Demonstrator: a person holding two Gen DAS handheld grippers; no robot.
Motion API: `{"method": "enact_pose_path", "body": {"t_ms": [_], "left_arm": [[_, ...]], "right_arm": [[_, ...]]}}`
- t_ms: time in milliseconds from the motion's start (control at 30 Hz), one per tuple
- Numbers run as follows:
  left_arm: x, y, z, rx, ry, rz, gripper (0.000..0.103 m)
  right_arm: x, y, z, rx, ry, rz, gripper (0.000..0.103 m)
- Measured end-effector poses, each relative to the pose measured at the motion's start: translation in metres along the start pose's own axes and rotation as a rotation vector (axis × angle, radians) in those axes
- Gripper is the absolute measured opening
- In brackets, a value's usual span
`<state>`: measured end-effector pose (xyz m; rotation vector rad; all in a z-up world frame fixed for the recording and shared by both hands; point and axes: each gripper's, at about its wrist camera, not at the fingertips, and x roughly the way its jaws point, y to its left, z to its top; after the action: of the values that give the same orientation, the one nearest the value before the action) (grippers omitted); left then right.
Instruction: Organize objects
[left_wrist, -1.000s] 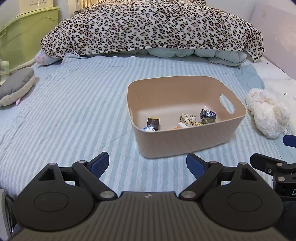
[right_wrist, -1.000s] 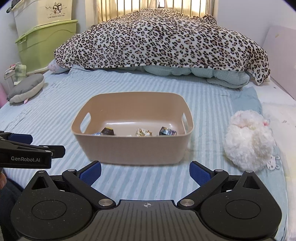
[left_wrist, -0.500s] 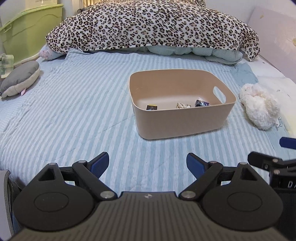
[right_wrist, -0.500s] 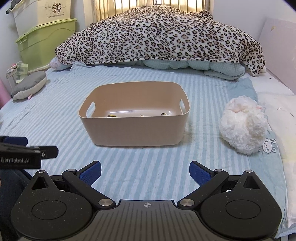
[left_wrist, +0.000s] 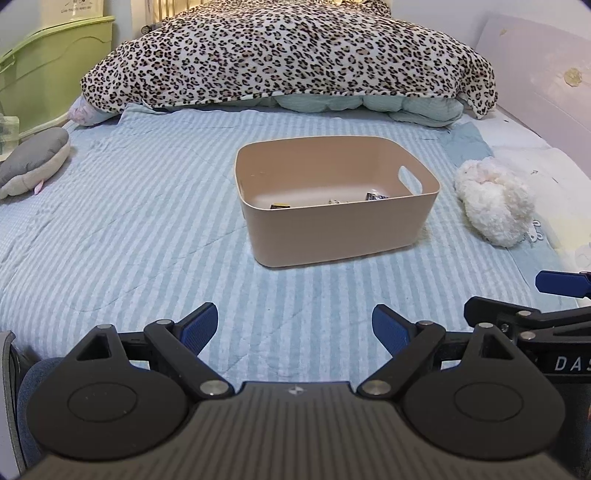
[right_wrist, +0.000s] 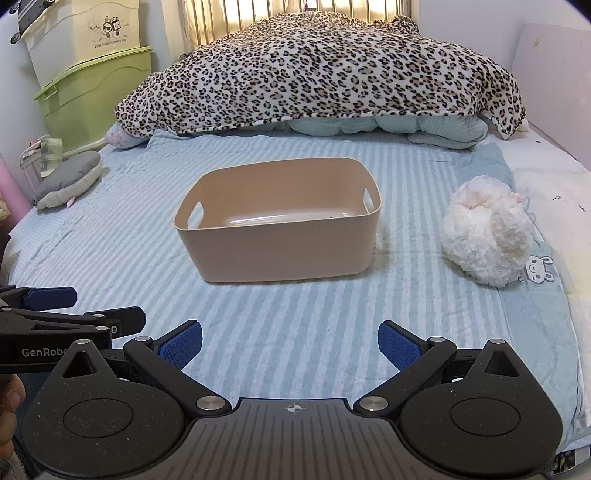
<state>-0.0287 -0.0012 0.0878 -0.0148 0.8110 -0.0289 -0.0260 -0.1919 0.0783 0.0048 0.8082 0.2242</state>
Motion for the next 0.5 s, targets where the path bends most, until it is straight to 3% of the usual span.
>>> {"method": "enact_pose_path", "body": {"t_ms": [500], "left_arm": [[0.0026, 0.0002, -0.0065, 0.000, 0.024, -0.005, 0.091]], "right_arm": [[-0.0016, -0.0034, -0.0022, 0.007, 0.005, 0.002, 0.103]]}}
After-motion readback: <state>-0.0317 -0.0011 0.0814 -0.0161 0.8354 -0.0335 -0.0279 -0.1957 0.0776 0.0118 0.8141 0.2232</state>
